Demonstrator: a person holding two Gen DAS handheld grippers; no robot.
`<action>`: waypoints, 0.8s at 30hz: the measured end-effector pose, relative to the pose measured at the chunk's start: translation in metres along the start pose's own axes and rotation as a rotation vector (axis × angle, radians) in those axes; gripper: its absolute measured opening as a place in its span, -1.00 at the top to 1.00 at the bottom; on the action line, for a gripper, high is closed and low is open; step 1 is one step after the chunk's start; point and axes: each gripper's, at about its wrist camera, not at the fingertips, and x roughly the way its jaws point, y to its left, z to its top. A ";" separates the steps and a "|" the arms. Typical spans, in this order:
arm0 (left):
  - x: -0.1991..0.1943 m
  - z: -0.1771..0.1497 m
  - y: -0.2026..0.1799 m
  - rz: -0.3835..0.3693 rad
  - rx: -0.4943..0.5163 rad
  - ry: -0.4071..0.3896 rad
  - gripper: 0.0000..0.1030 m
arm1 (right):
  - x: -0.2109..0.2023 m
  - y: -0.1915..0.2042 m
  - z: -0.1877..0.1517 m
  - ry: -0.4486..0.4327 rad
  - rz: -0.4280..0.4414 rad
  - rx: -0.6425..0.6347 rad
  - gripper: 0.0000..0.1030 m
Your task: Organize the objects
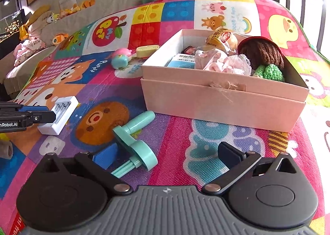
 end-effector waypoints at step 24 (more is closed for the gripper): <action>0.038 0.042 -0.038 -0.219 -0.065 0.257 0.21 | 0.002 0.002 0.000 0.004 0.002 0.000 -1.00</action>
